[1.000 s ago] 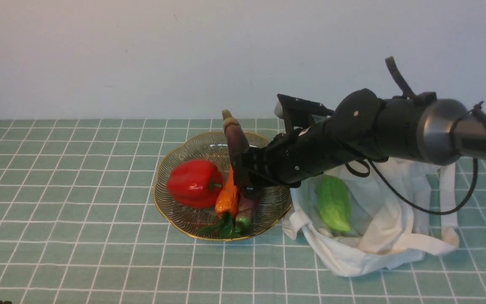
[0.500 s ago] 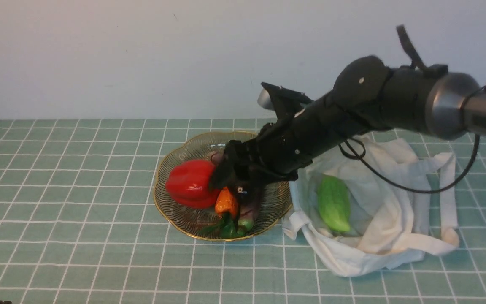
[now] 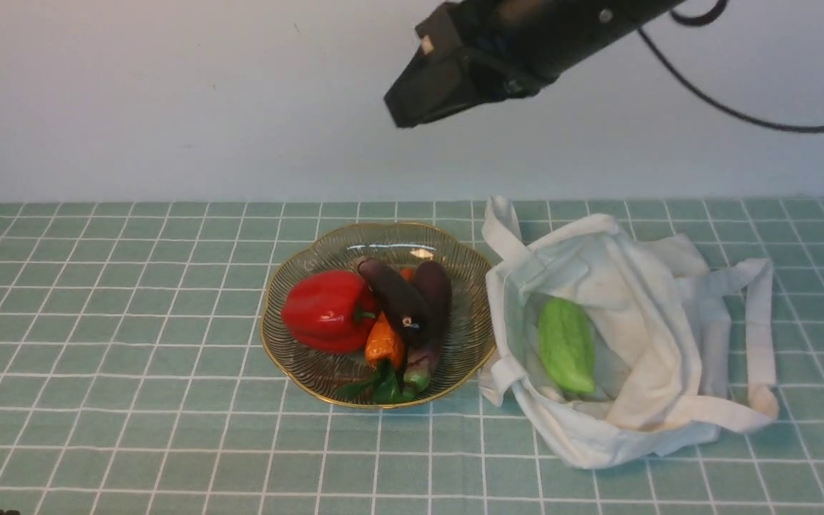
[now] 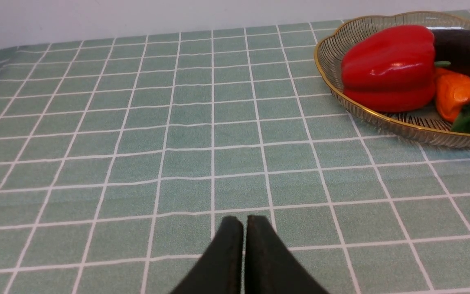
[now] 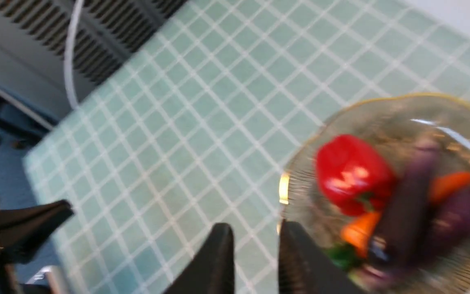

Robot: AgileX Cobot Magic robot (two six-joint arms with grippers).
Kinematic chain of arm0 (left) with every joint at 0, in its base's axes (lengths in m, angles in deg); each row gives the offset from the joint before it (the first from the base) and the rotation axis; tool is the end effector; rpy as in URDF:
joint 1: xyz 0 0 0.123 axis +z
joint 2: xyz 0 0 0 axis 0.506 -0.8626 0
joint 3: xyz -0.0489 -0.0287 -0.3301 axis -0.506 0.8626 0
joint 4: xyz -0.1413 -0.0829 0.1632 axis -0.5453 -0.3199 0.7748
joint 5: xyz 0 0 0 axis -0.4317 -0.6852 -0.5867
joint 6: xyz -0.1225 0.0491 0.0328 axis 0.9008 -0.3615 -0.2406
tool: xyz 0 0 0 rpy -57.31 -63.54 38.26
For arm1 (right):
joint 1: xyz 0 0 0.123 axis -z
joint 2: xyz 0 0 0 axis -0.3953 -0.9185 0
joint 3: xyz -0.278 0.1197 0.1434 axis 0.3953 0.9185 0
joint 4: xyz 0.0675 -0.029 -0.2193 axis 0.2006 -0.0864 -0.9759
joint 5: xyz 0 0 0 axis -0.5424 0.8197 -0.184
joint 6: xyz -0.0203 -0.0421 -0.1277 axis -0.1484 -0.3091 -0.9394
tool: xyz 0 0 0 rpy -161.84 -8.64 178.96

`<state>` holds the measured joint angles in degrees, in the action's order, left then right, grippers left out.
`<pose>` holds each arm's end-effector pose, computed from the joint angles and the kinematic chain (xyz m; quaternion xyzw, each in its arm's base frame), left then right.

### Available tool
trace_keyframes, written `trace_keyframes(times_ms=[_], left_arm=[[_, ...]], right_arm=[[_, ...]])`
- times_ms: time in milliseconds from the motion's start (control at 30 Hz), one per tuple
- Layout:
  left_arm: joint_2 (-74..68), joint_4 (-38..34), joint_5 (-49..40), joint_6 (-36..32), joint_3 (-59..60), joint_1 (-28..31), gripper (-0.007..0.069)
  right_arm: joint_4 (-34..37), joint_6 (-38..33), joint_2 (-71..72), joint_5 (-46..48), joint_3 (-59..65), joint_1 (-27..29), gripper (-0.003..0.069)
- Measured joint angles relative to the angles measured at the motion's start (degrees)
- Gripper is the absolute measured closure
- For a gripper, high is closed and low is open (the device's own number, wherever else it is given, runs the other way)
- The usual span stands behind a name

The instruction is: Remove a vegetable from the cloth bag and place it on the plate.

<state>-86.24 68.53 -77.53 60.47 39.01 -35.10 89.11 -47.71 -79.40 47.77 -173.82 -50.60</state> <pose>0.0241 -0.0017 0.1560 0.0312 0.8072 -0.0241 0.5890 0.2985 0.2307 0.4444 -0.3369 0.8526 0.3001 0.2636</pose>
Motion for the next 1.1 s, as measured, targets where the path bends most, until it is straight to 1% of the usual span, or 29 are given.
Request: trace_keyframes(times_ms=[33,100,167,300,433,533,567,600,633,733,767,800,833,867,933,1000,1100], left_arm=[[0.0,0.0,0.0,0.0,0.0,0.0,0.0629],[0.0,0.0,0.0,0.0,0.0,0.0,0.0629],[0.0,0.0,0.0,0.0,0.0,0.0,0.0629],[0.0,0.0,0.0,0.0,0.0,0.0,0.0629],[0.0,0.0,0.0,0.0,0.0,0.0,0.0629],[0.0,0.0,0.0,0.0,0.0,0.0,0.0629],[0.0,0.0,0.0,0.0,0.0,0.0,0.0629],[0.0,0.0,0.0,0.0,0.0,0.0,0.0629],[0.0,0.0,0.0,0.0,0.0,0.0,0.0629],[0.0,0.0,0.0,0.0,0.0,0.0,0.0629],[0.0,0.0,0.0,0.0,0.0,0.0,0.0629],[0.0,0.0,0.0,0.0,0.0,0.0,0.0629],[0.0,0.0,0.0,0.0,0.0,0.0,0.0629],[0.0,0.0,0.0,0.0,0.0,0.0,0.0629],[0.0,0.0,0.0,0.0,0.0,0.0,0.0629],[0.0,0.0,0.0,0.0,0.0,0.0,0.0629],[0.0,0.0,0.0,0.0,0.0,0.0,0.0629]], right_arm=[[-1.7,0.8,1.1,0.1,0.0,0.0,0.0575],[-7.6,3.5,5.6,0.5,0.0,0.0,0.0629],[-12.6,5.4,10.2,0.8,0.0,0.0,0.0659],[-20.1,7.4,19.6,1.2,-0.3,0.0,0.0672],[-25.7,9.6,28.8,1.4,0.9,0.0,0.0674],[-28.5,10.9,36.8,1.4,6.0,0.0,0.0674],[-30.1,12.0,41.8,1.4,9.9,0.1,0.0674],[-30.1,12.0,41.8,1.4,10.6,0.1,0.0674],[-31.7,13.1,47.1,1.5,15.3,0.1,0.0674],[-34.3,14.9,56.8,-0.3,27.2,0.1,0.0674],[-34.5,15.0,57.5,-1.1,28.0,0.1,0.0674],[-35.4,16.2,63.0,-5.9,34.9,0.1,0.0674],[-35.7,16.2,65.6,-8.2,37.6,0.1,0.0674],[-35.8,16.8,69.3,-14.1,43.9,0.1,0.0674],[-35.8,17.5,73.9,-22.1,52.0,0.1,0.0674],[-35.4,17.7,77.4,-30.4,60.7,0.1,0.0674],[-33.9,17.8,79.6,-39.1,71.1,0.1,0.0674]])
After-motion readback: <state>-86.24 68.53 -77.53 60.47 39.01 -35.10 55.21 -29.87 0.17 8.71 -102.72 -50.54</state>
